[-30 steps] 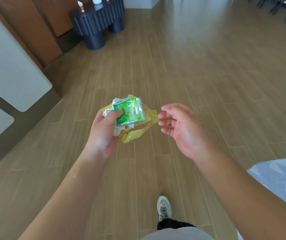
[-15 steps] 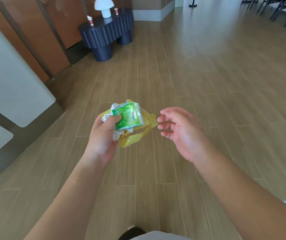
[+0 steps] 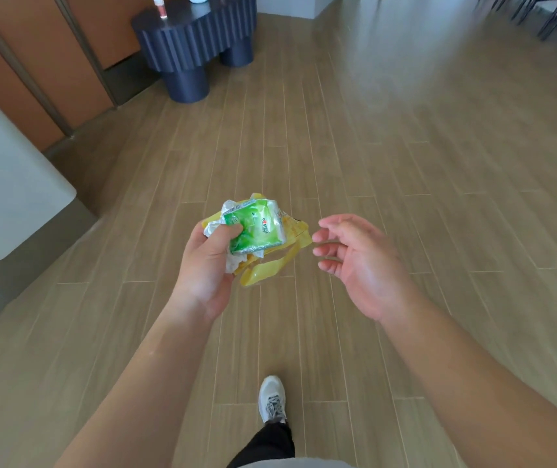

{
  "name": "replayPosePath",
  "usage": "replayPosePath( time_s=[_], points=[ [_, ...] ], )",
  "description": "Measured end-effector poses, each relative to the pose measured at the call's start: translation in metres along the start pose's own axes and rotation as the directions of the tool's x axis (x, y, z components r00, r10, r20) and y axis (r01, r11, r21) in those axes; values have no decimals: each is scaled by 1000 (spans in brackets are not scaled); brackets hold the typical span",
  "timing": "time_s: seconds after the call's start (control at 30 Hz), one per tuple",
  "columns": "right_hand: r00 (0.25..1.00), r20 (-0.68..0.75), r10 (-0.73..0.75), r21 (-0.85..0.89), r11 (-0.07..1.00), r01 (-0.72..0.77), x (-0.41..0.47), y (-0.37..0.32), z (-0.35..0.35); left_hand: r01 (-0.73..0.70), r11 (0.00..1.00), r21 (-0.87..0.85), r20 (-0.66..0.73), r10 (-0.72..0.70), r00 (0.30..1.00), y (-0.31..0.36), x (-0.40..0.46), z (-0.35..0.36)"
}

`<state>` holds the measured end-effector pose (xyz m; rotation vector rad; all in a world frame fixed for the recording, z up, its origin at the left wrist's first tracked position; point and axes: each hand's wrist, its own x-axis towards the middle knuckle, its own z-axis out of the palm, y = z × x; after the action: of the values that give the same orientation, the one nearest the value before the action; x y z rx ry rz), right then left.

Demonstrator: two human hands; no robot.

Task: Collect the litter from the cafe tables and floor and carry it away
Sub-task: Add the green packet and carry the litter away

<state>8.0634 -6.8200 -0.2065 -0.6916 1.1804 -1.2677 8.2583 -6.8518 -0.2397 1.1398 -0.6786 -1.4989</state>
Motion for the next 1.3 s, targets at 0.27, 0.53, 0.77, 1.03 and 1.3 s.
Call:
replayPosePath(
  time_s=[0.27, 0.53, 0.77, 1.03, 1.3],
  points=[
    [999, -22, -27, 11, 1000, 27, 144, -45, 57, -12, 1000, 7, 22, 12, 1000, 56, 150, 15],
    [999, -34, -43, 51, 998, 44, 254, -72, 56, -25, 999, 41, 51, 23, 998, 72, 256, 51],
    [1000, 2, -22, 72, 997, 22, 372, -94, 27, -23, 999, 42, -3, 23, 1000, 72, 355, 104],
    [995, 99, -5, 49, 999, 0, 510, -170, -4, -48, 996, 73, -41, 51, 998, 95, 474, 208],
    [991, 131, 4, 49, 999, -11, 611, -214, -16, -62, 996, 60, -112, 68, 991, 118, 557, 253]
  ],
)
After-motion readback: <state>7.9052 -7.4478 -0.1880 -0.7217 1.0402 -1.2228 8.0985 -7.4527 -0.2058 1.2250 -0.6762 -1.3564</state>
